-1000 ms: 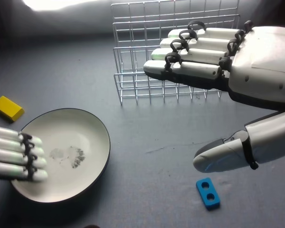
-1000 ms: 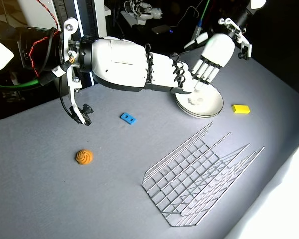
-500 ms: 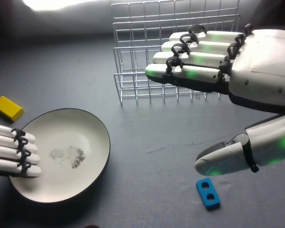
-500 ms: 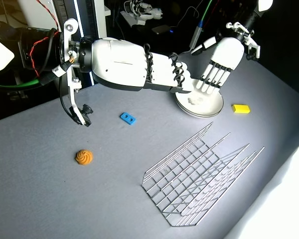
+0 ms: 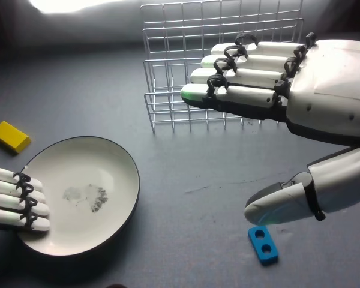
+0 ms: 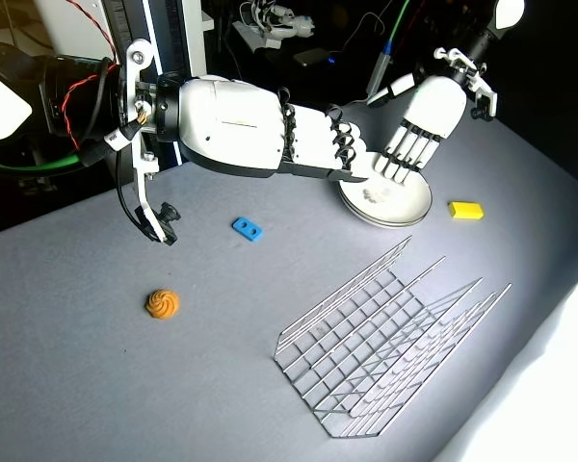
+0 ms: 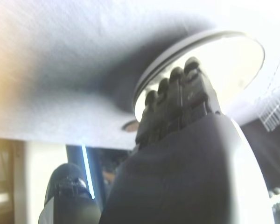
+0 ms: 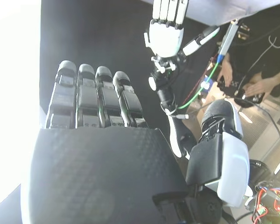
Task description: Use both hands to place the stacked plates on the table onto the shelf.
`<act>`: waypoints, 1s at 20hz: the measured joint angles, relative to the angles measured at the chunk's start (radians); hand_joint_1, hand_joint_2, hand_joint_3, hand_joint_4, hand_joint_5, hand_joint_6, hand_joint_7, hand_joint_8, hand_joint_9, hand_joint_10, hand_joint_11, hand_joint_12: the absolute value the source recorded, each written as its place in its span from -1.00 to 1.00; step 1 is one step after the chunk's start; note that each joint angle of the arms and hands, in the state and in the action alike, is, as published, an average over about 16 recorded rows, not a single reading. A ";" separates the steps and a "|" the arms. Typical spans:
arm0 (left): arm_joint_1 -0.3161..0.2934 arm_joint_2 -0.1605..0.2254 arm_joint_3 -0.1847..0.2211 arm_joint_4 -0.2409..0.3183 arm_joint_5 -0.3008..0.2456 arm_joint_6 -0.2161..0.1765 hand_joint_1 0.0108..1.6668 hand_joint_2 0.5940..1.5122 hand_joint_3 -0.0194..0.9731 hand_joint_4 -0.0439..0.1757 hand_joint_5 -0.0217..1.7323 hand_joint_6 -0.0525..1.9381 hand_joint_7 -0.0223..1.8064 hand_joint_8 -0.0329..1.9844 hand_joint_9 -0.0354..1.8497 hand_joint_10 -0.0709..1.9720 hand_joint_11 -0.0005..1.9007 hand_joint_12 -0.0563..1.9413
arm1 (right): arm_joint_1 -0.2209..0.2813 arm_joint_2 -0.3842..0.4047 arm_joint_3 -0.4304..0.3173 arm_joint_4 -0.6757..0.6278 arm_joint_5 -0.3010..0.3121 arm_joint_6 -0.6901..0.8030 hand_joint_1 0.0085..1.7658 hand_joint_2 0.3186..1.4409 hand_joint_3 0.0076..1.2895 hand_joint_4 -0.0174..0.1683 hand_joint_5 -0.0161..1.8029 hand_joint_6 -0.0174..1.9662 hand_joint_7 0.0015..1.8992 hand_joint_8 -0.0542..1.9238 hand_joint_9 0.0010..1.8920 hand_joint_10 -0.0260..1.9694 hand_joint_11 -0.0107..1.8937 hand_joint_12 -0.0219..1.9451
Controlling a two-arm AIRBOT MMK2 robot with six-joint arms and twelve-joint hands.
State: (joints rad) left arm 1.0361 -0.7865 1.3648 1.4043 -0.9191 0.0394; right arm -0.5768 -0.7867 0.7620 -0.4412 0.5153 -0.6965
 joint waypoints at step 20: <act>-0.101 -0.047 -0.093 -0.003 0.064 -0.003 -0.99 -0.20 -0.95 -0.62 -0.97 -0.96 -0.96 -0.95 -0.95 -0.93 -0.98 -0.96 | 0.110 -0.226 0.111 0.007 -0.224 -0.191 -0.92 0.14 -0.97 -0.77 -0.96 -0.96 -0.99 -0.93 -0.99 -0.97 -0.97 -0.98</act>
State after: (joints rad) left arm 0.9349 -0.8339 1.2721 1.4014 -0.8550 0.0364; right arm -0.4663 -1.0130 0.8734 -0.4344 0.2913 -0.8874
